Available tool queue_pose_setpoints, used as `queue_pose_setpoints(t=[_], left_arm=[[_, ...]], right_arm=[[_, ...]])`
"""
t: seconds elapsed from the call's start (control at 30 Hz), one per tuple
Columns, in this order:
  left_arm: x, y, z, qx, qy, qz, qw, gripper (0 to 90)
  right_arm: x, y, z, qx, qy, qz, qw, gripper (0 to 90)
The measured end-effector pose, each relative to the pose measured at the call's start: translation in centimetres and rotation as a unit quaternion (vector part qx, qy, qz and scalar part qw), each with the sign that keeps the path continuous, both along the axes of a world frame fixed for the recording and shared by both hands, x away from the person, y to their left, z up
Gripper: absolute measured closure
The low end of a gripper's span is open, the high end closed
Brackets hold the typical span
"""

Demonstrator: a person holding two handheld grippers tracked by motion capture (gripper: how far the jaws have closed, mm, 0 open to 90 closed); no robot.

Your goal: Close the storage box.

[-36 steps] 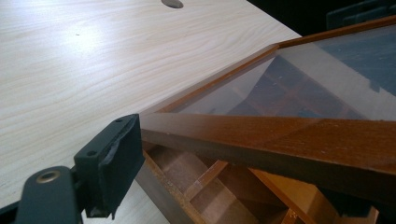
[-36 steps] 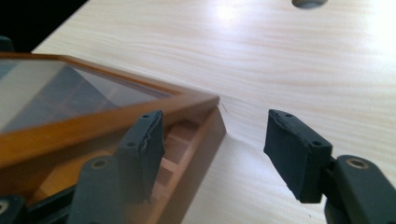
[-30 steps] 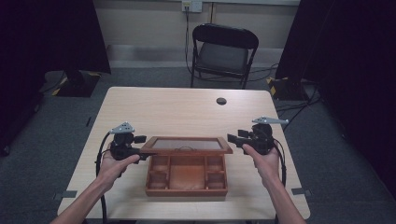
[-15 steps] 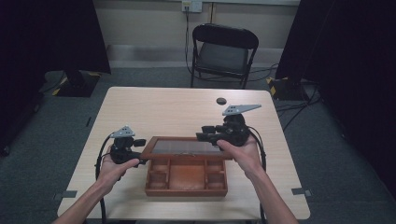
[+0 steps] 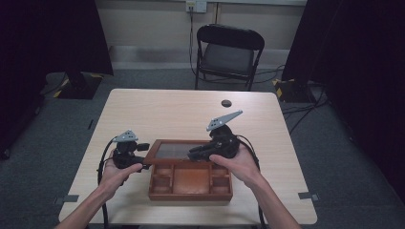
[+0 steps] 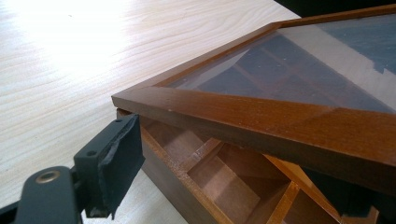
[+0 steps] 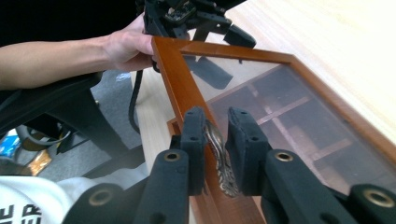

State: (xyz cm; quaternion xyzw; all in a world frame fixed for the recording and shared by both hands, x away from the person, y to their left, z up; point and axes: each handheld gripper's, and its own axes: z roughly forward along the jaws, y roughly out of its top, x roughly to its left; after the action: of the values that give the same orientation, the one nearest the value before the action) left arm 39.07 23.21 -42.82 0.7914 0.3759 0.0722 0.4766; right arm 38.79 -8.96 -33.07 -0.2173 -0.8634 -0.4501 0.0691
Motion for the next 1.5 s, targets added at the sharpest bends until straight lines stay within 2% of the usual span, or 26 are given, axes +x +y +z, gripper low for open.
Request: queue_pose_setpoints(t=[0.13, 0.43, 0.53, 0.63, 0.7, 0.73, 0.83, 1.1, 1.5], left_arm=[[0.0, 0.0, -0.1, 0.0, 0.0, -0.003, 1.0, 15.8], [0.0, 0.0, -0.1, -0.001, -0.001, -0.004, 1.0, 15.6], [0.1, 0.0, -0.2, -0.001, 0.002, 0.005, 1.0, 16.1], [0.2, 0.1, -0.2, 0.007, -0.003, 0.01, 0.9999, 16.3], [0.2, 0.1, -0.3, 0.004, 0.0, 0.008, 1.0, 16.5], [0.3, 0.2, -0.3, 0.01, 0.0, 0.008, 0.9999, 16.6], [0.3, 0.3, -0.3, 0.003, 0.0, 0.014, 0.9999, 16.6], [0.6, 0.6, -0.5, 0.013, 0.004, 0.01, 0.9999, 16.3], [1.4, 2.1, -1.1, 0.017, 0.017, 0.041, 0.9989, 17.9]], right_arm=[[0.2, 0.3, -0.4, -0.003, 0.01, -0.002, 0.9999, 80.7], [0.5, 0.1, -0.9, 0.008, 0.028, -0.003, 0.9996, 78.2], [0.5, 0.2, -0.9, 0.005, 0.035, -0.003, 0.9994, 81.6], [0.3, 0.4, -0.9, -0.004, 0.024, -0.005, 0.9997, 82.0], [0.3, 0.4, -1.0, -0.007, 0.024, 0.0, 0.9997, 82.2], [0.3, 0.4, -1.0, -0.006, 0.023, 0.0, 0.9997, 82.2], [0.3, 0.3, -1.0, -0.008, 0.019, 0.0, 0.9998, 82.3], [0.2, -0.1, -1.2, -0.01, 0.017, 0.003, 0.9998, 82.3], [-0.2, -0.9, -1.2, -0.022, 0.011, 0.005, 0.9997, 82.0]])
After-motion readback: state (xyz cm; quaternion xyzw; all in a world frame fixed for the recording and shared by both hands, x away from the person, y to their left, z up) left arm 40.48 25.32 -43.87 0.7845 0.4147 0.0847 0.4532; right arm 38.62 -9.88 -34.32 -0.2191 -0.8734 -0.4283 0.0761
